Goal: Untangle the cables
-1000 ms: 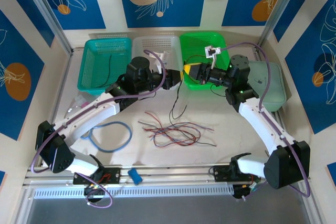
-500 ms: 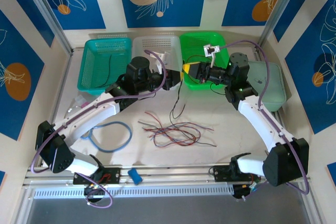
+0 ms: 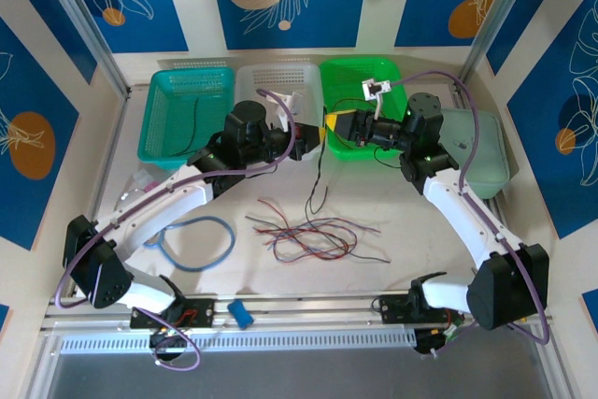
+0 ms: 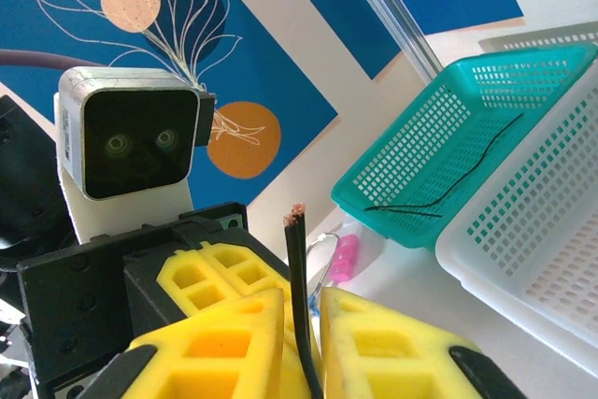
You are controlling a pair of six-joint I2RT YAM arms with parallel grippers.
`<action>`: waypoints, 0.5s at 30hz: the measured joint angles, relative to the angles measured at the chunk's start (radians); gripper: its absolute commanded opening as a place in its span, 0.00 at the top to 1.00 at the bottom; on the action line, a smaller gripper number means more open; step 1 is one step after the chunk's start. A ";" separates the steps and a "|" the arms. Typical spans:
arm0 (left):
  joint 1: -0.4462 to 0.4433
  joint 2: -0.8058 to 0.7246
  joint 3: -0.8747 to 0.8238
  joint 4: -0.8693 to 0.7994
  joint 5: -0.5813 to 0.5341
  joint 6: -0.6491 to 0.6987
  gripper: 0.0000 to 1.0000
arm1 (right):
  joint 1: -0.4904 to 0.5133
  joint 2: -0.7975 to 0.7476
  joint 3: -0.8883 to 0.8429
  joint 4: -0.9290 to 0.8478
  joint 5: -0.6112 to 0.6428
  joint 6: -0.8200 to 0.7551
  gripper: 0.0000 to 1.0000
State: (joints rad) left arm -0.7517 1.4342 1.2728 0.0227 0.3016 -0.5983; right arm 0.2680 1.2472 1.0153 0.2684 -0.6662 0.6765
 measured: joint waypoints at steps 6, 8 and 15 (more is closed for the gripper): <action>0.001 -0.002 0.000 0.000 -0.007 0.003 1.00 | -0.004 0.000 0.000 0.003 0.000 0.016 0.86; 0.002 -0.002 0.000 0.000 -0.007 0.003 1.00 | -0.004 0.000 0.000 0.005 -0.001 0.016 0.85; 0.002 -0.002 0.000 0.000 -0.006 0.003 1.00 | -0.004 0.007 0.000 0.020 -0.024 0.039 0.86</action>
State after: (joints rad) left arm -0.7502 1.4319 1.2728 0.0223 0.2951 -0.5957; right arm 0.2642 1.2545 1.0153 0.2882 -0.6899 0.7151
